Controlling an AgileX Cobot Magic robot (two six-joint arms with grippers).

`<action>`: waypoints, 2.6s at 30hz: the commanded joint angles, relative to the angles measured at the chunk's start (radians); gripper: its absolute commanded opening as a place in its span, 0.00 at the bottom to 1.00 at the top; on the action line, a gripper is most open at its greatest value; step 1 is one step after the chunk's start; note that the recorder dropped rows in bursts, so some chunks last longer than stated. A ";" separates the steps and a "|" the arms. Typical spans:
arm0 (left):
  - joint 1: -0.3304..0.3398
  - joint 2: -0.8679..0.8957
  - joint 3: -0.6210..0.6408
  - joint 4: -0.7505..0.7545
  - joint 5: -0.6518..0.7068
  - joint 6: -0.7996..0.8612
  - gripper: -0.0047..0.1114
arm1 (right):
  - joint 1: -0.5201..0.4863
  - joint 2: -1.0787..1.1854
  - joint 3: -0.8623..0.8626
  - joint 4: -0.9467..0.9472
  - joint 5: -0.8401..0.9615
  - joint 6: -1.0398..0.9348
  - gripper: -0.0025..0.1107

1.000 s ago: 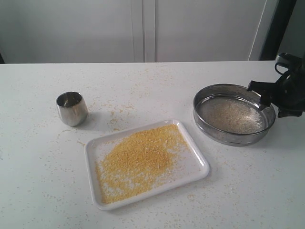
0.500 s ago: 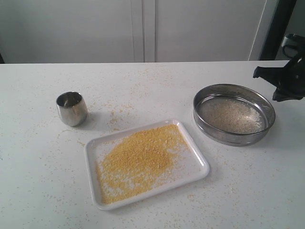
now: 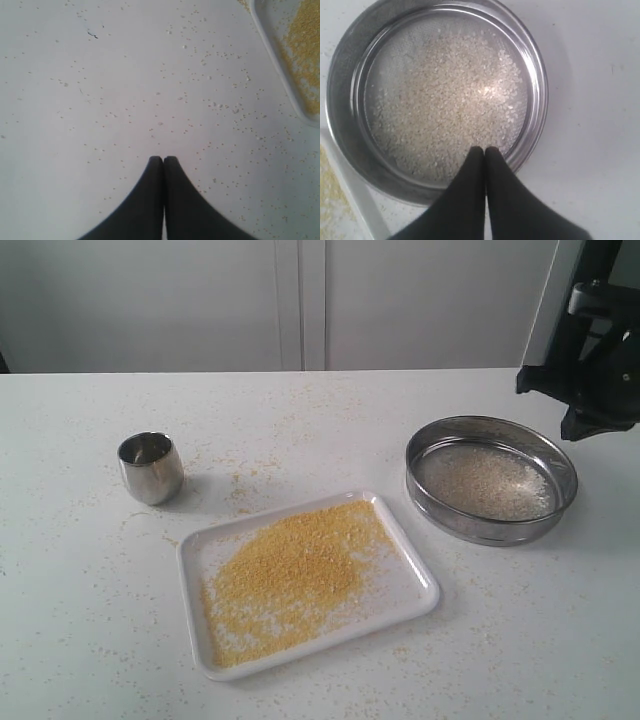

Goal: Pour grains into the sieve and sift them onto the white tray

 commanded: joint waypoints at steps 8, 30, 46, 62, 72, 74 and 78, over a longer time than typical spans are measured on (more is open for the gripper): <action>0.002 -0.009 0.005 -0.008 0.008 0.000 0.04 | 0.034 -0.163 0.043 0.002 0.148 -0.059 0.02; 0.002 -0.009 0.005 -0.008 0.008 0.000 0.04 | 0.034 -0.512 0.367 -0.006 0.102 -0.105 0.02; 0.002 -0.009 0.005 -0.008 0.008 0.000 0.04 | 0.034 -0.948 0.593 -0.006 -0.080 -0.117 0.02; 0.002 -0.009 0.005 -0.008 0.008 0.000 0.04 | 0.034 -1.168 0.668 0.005 -0.098 -0.139 0.02; 0.002 -0.009 0.005 -0.008 0.008 0.000 0.04 | 0.034 -1.168 0.668 0.005 -0.098 -0.139 0.02; 0.002 -0.009 0.005 -0.008 0.008 0.000 0.04 | 0.034 -1.168 0.668 0.005 -0.098 -0.139 0.02; 0.002 -0.009 0.005 -0.008 0.008 0.000 0.04 | 0.034 -1.168 0.668 0.005 -0.098 -0.139 0.02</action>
